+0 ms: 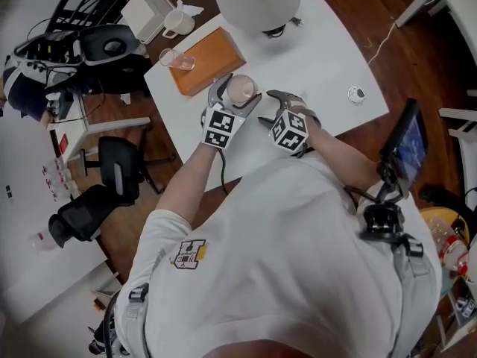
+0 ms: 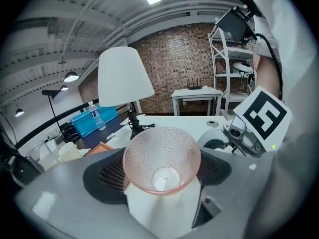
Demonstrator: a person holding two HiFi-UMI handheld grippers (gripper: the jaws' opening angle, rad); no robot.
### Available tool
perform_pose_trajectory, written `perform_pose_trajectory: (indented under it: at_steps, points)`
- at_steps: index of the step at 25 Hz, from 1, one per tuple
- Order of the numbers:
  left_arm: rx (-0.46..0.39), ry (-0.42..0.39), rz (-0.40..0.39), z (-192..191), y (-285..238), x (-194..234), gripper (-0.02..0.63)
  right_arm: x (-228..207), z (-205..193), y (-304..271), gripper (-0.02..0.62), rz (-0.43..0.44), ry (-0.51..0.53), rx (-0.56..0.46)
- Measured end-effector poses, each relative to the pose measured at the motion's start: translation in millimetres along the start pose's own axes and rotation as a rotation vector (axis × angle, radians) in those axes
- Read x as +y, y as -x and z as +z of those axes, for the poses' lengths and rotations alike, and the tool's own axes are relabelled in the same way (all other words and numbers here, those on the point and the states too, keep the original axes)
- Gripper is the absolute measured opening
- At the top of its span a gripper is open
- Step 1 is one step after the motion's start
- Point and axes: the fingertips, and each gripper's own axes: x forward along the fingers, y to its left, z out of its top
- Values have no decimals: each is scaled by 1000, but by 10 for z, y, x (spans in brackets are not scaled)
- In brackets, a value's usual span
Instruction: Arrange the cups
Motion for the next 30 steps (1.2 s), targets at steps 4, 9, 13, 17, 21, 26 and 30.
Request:
perform_pose_trajectory:
  at_steps: [4,9,13,17,21,26,30]
  points:
    - [5,41,57,106,114,379,397,-14,-22,32,341,-7,-26,0]
    - [11,76,126,195,111,930,397,-50,-92,30,328,-23,-77,-4]
    - [21,82,164,213,47,1257,397,-73,-151,28,322,-38,-113,-10]
    - [25,127,204,259,5,1525,397,-134,-174,93,319,-58,-136,-14]
    - [33,152,221,265,-101,1694,397,-203,-198,144,314,-80,-156,-20]
    - [50,197,245,213,-221,1863,397,-248,-212,187,311,-96,-176,-20]
    - [67,221,257,176,-307,1935,397,-254,-204,204,308,-101,-185,-20]
